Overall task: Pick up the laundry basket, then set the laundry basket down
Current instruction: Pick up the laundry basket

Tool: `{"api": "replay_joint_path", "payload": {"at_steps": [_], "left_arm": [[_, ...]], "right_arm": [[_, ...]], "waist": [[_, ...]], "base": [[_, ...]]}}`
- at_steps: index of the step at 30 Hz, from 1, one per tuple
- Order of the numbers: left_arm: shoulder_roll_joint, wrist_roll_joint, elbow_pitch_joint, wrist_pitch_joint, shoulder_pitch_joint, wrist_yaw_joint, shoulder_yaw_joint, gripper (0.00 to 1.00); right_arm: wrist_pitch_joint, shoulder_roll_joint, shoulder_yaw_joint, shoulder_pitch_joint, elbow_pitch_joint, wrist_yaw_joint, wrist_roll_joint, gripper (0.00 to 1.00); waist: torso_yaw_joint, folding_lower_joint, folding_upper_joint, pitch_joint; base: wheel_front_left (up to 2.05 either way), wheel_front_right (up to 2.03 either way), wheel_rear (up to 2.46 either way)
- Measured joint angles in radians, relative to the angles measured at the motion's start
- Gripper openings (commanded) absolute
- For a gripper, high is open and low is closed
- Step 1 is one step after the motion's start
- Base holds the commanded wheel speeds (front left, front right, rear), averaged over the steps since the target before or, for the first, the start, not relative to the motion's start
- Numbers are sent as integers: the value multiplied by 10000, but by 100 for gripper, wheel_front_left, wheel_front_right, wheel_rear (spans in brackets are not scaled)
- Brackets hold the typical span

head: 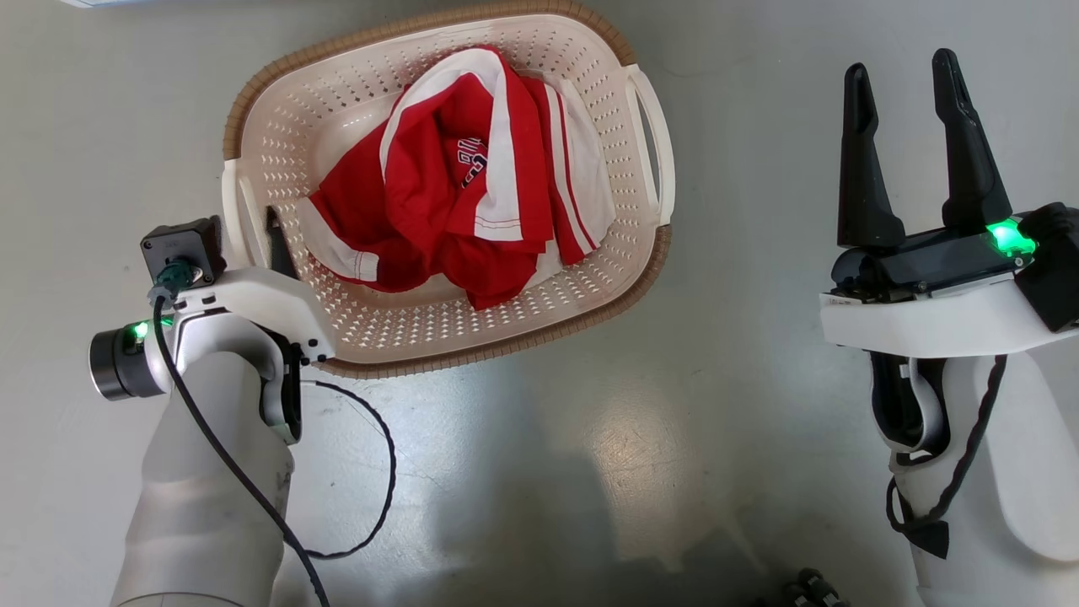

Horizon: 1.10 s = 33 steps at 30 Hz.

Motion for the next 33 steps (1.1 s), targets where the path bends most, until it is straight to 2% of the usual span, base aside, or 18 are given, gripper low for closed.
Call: {"api": "replay_joint_path", "payload": {"at_steps": [7,13,26,33], "left_arm": [[0,111,-646,0,3,-82,4,100],[-44,370,-1783,-6,272,-163,-146,100],[-276,430,-4757,-6,2702,-244,-387,100],[-280,422,-6619,-6,4644,-33,-721,100]], "right_arm": [[0,0,-19,-2,44,0,27,100],[0,0,-146,2,171,0,25,100],[0,0,-201,600,754,0,-65,100],[0,10,-247,1618,1047,0,-125,100]], "waist": [[64,0,0,-166],[196,0,0,-549],[578,0,0,-2202],[792,0,0,-3650]], "base": [[0,0,0],[0,0,0],[0,0,0],[0,0,0]]}}
